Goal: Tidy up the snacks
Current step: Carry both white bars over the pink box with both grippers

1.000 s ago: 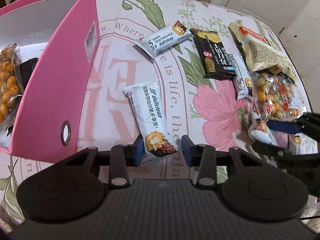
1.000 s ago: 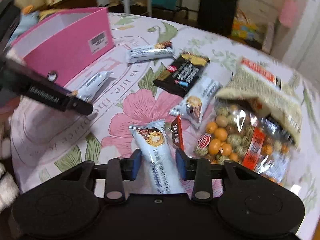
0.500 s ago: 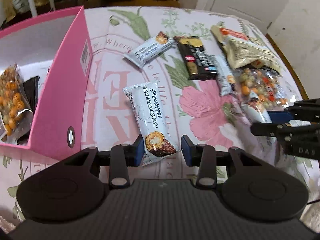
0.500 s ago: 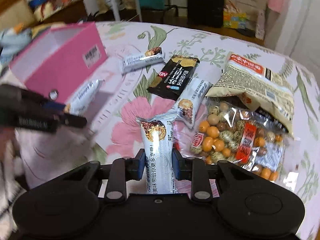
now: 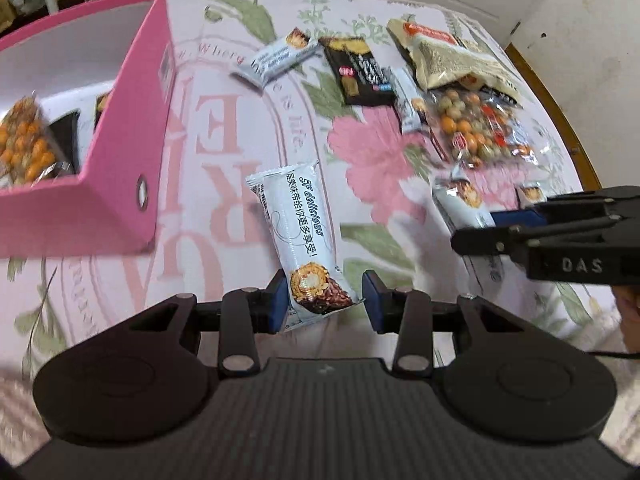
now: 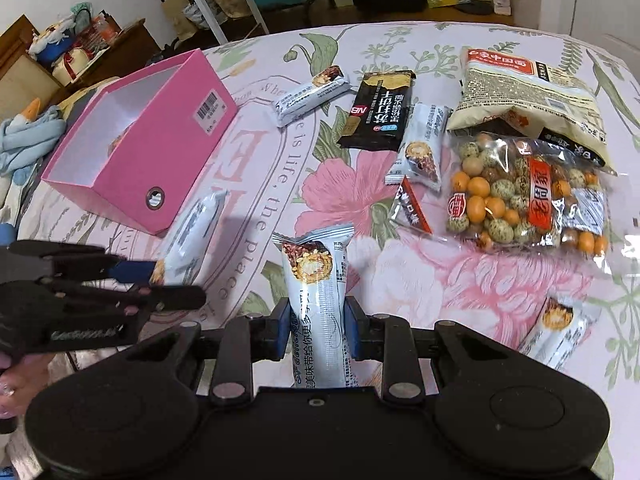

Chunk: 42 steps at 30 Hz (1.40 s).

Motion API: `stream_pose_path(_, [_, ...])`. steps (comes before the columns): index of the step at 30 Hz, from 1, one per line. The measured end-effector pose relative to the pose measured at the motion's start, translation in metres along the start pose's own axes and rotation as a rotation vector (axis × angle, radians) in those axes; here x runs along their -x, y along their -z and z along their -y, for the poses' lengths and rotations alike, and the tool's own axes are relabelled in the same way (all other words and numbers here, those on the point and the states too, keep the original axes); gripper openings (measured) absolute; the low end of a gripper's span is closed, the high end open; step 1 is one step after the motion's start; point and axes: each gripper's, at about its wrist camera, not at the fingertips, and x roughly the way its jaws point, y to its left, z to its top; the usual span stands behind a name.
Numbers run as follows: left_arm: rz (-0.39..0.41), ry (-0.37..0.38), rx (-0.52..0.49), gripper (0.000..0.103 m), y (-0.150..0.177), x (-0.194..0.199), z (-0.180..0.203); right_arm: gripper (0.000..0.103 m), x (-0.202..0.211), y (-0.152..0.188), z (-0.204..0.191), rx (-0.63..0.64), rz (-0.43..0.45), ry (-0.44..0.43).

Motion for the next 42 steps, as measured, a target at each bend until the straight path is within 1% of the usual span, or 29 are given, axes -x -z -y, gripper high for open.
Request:
stream_pose_path(3, [0.013,-0.025,-0.032,0.038,0.009,0.020,0.003,0.032,0.008,0.003,-0.004,-0.008,0.008,-0.006])
stream_pose_path(5, [0.001,-0.019,-0.040,0.038,0.016,0.032,0.001,0.032,0.016,0.005,-0.012,-0.031,0.004,-0.017])
stream_pose_path(7, [-0.010,-0.011,-0.045,0.038,0.020,0.043,-0.001,0.032,0.023,0.006,-0.023,-0.040,0.002,-0.045])
stream_pose_path(9, [-0.009,-0.010,-0.071,0.038,0.024,0.056,-0.002,0.032,0.029,0.005,-0.037,-0.032,-0.004,-0.077])
stream_pose_path(12, [-0.030,0.049,-0.067,0.038,0.026,0.074,-0.009,0.032,0.037,0.002,-0.063,0.027,0.000,-0.058])
stream_pose_path(13, [-0.027,0.051,-0.067,0.038,0.026,0.080,-0.011,0.032,0.039,0.000,-0.070,0.046,0.003,-0.058])
stream_pose_path(17, [0.030,-0.003,-0.092,0.038,0.027,0.108,-0.016,0.032,0.047,-0.006,-0.096,0.109,0.019,-0.083])
stream_pose_path(21, [0.069,-0.012,-0.085,0.038,0.020,0.136,-0.029,0.032,0.055,-0.014,-0.120,0.151,0.050,-0.126])
stream_pose_path(27, [0.180,-0.063,-0.061,0.038,0.005,0.172,-0.052,0.032,0.063,-0.039,-0.155,0.220,0.120,-0.187])
stream_pose_path(30, [0.218,-0.095,-0.018,0.038,-0.008,0.176,-0.070,0.032,0.057,-0.059,-0.171,0.230,0.151,-0.209])
stream_pose_path(32, [0.241,-0.132,0.018,0.038,-0.019,0.173,-0.085,0.032,0.046,-0.076,-0.181,0.230,0.165,-0.228])
stream_pose_path(34, [0.256,-0.168,0.044,0.038,-0.028,0.165,-0.101,0.032,0.032,-0.091,-0.188,0.229,0.183,-0.222])
stream_pose_path(36, [0.258,-0.183,0.075,0.038,-0.040,0.152,-0.121,0.032,0.013,-0.106,-0.194,0.231,0.191,-0.214])
stream_pose_path(38, [0.243,-0.176,0.117,0.038,-0.048,0.136,-0.141,0.032,-0.009,-0.119,-0.198,0.239,0.186,-0.202])
stream_pose_path(40, [0.217,-0.132,0.162,0.038,-0.056,0.118,-0.162,0.032,-0.030,-0.130,-0.199,0.238,0.169,-0.193])
stream_pose_path(42, [0.194,-0.089,0.190,0.038,-0.061,0.100,-0.176,0.032,-0.053,-0.141,-0.196,0.208,0.136,-0.191])
